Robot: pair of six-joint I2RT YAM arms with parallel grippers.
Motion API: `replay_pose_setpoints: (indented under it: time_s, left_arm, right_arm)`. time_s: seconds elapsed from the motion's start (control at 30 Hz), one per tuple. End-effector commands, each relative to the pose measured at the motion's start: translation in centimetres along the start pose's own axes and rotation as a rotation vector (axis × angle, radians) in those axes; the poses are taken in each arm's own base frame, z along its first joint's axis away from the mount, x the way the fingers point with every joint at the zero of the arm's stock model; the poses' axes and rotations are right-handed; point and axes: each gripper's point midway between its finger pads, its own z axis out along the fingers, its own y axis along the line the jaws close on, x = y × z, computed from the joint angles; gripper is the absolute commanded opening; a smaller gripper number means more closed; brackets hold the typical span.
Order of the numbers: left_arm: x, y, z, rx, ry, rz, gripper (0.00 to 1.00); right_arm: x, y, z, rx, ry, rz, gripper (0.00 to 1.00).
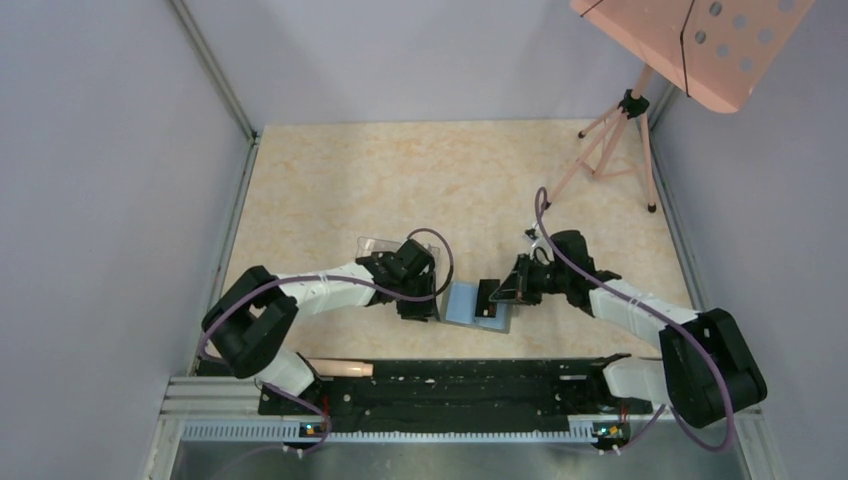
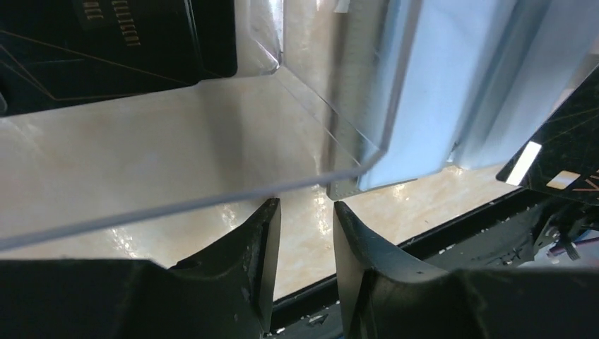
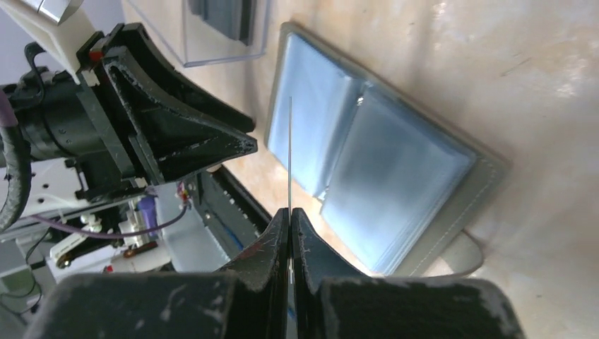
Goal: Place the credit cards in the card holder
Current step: Insert the credit card into the card holder.
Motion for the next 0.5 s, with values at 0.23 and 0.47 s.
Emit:
replay_pose_setpoints:
  time_s: [0.23,0.47]
  left_arm:
    - [0.0,-1.5,2.1,0.059,0.011,0.010,0.20]
    - [0.4,-1.6,2.3,0.052,0.027,0.007,0.06]
  right_arm:
    - [-2.3,-3.1,0.9,0.093,-0.072,-0.016,0.00]
    - [-2.7,-3.1,1.6,0.068,-0.066,0.002,0.00]
